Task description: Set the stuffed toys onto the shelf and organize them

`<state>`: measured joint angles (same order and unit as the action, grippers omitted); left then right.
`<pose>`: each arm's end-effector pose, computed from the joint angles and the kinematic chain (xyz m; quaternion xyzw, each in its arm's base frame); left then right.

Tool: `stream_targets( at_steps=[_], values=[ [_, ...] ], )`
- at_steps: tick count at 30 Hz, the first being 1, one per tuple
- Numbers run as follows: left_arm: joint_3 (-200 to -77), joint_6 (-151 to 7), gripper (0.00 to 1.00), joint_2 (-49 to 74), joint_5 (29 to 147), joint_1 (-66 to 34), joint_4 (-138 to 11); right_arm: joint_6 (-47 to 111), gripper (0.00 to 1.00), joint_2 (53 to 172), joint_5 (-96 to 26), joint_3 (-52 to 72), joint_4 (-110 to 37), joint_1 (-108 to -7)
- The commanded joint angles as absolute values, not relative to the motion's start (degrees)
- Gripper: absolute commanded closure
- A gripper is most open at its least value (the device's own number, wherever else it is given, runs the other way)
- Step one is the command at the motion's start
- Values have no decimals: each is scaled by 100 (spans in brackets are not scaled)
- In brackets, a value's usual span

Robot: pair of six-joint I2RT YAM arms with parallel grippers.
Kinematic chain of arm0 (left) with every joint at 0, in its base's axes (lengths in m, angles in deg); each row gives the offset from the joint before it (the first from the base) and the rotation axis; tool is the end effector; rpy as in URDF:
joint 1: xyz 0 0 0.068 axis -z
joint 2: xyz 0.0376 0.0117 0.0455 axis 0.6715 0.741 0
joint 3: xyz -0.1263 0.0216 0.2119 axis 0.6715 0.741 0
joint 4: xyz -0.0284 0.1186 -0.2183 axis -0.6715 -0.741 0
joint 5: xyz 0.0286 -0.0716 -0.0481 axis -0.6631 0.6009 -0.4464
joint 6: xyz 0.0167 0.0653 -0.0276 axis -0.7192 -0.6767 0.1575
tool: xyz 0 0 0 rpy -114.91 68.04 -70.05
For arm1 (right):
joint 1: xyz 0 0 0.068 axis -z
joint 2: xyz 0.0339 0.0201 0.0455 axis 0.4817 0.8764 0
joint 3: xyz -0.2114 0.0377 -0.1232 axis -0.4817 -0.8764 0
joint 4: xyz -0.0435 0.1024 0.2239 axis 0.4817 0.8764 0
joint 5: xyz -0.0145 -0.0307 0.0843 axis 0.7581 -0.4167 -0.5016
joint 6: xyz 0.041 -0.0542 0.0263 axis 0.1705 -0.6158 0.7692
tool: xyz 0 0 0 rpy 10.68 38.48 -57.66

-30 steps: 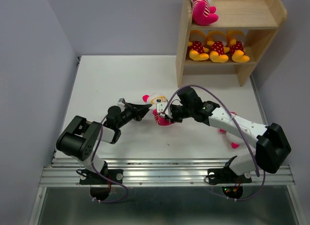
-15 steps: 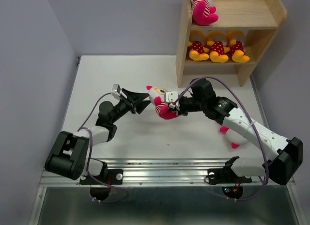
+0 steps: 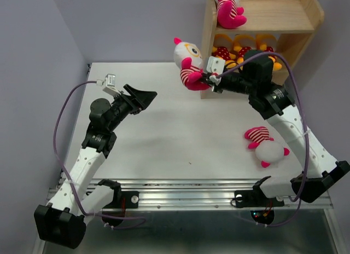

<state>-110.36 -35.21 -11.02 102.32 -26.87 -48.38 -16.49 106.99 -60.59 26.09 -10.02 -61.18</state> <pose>0.2257 -0.0857 0.3500 -0.0357 0.6499 -0.5000 0.5712 0.2281 0.1841 0.4421 -0.5907 0.4802 0.1716 0.6253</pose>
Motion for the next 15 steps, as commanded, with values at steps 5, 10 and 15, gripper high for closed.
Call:
stream_targets(
  at_steps=[5,10,15],
  values=[
    [-10650,-4164,16,-1814,9656,-2707,-5500,-1563,99,11241,-6019,4575,-1246,-5973],
    [-10580,-4261,14,-2007,9542,-2707,-5579,-1668,99,11654,-5668,5612,-1255,-5799],
    [-10580,-4366,10,-2060,9489,-2715,-5623,-1721,99,12269,-5684,6773,-1308,-5157]
  ],
)
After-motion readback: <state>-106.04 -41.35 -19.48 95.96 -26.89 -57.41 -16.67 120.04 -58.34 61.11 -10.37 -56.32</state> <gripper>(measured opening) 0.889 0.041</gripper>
